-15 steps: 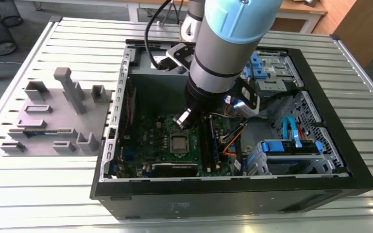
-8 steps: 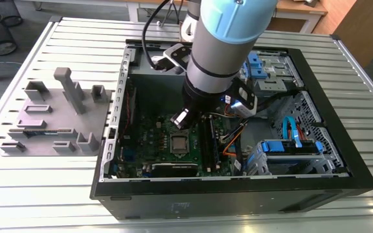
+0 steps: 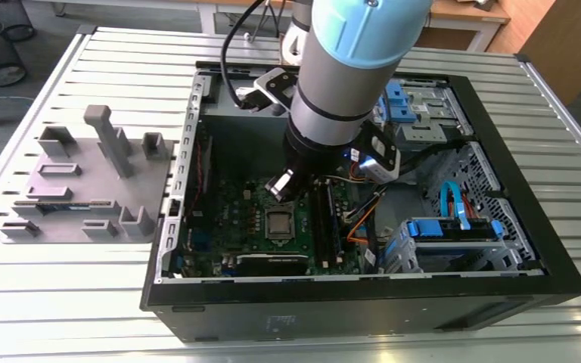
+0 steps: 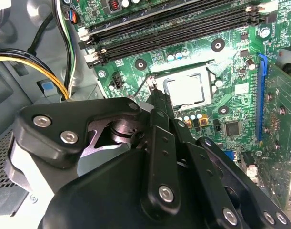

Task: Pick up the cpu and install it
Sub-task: 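Close the cpu cover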

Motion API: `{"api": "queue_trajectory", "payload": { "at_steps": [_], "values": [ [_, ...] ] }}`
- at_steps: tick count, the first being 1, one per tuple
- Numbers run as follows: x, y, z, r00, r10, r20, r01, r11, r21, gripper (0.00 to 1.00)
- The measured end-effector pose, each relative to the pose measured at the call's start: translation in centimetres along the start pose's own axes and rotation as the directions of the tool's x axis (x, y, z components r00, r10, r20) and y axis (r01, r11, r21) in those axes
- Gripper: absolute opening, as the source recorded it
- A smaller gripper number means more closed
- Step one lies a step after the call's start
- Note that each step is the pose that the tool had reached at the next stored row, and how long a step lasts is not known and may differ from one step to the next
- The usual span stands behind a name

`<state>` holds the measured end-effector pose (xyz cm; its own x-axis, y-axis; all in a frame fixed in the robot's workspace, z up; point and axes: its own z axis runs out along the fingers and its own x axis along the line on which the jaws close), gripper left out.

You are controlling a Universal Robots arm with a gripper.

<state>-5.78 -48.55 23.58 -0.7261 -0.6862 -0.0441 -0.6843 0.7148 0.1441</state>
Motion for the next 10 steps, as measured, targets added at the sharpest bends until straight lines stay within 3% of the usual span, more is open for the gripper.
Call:
{"api": "queue_trajectory", "payload": {
  "at_steps": [10],
  "values": [
    [0.11,-0.09,-0.01,1.0000,0.000,0.0007,0.000,1.0000,0.0004,0.11]
  ]
}}
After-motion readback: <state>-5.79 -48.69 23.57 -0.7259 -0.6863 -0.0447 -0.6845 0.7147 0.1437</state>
